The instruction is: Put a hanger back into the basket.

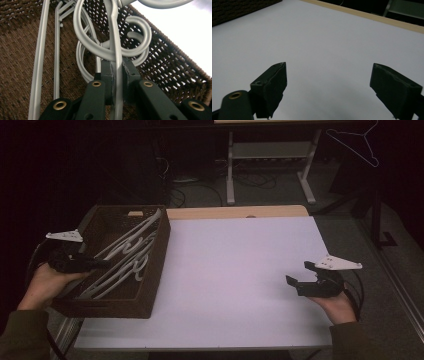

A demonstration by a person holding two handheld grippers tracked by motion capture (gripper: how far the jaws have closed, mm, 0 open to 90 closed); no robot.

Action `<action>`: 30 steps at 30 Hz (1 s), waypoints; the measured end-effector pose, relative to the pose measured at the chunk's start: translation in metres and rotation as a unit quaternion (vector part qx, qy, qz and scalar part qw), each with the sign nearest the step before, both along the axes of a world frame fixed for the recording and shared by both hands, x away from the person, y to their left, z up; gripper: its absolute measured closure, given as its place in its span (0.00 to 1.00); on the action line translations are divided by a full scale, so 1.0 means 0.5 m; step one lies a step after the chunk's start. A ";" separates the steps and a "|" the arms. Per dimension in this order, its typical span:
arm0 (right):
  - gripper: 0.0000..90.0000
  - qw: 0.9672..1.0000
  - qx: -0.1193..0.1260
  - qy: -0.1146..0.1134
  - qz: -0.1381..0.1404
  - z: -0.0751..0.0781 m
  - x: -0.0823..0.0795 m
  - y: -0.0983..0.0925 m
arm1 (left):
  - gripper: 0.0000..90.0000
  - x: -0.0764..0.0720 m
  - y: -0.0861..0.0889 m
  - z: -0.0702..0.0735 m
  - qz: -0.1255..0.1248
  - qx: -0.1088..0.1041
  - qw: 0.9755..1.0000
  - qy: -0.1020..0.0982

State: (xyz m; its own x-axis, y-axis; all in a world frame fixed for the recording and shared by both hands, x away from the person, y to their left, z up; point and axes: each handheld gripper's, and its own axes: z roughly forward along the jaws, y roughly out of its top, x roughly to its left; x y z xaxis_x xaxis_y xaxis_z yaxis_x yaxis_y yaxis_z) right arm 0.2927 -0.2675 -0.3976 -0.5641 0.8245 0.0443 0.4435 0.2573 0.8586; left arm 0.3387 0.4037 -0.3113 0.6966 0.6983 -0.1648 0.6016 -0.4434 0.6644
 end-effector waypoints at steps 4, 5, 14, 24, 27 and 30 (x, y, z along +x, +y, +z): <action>0.15 1.000 -0.001 0.000 0.001 0.000 0.001 0.001 | 0.91 0.006 -0.001 -0.012 0.000 0.010 1.000 0.008; 0.15 1.000 0.000 0.000 0.001 0.000 0.000 0.001 | 0.91 0.009 -0.001 -0.016 -0.001 0.014 1.000 0.009; 0.15 1.000 0.001 -0.001 -0.001 0.001 0.000 -0.002 | 0.90 0.021 0.006 -0.048 0.002 0.014 1.000 0.021; 0.15 1.000 0.001 -0.002 -0.003 0.002 -0.001 -0.001 | 0.78 0.014 0.030 -0.055 0.020 0.025 0.999 0.018; 0.15 1.000 0.001 -0.004 -0.001 0.002 0.000 -0.001 | 0.72 0.010 0.036 -0.048 0.027 0.015 0.999 0.008; 0.15 1.000 0.002 -0.004 0.000 0.004 -0.001 0.000 | 0.62 0.006 0.034 -0.039 0.033 -0.002 0.999 -0.004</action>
State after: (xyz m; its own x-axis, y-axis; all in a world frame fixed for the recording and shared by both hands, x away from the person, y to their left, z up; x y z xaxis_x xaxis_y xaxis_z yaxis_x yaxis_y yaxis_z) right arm 0.2920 -0.2673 -0.3954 -0.5652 0.8239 0.0419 0.4357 0.2550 0.8632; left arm 0.3419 0.4206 -0.3306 0.6506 0.7418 -0.1624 0.6239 -0.4002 0.6713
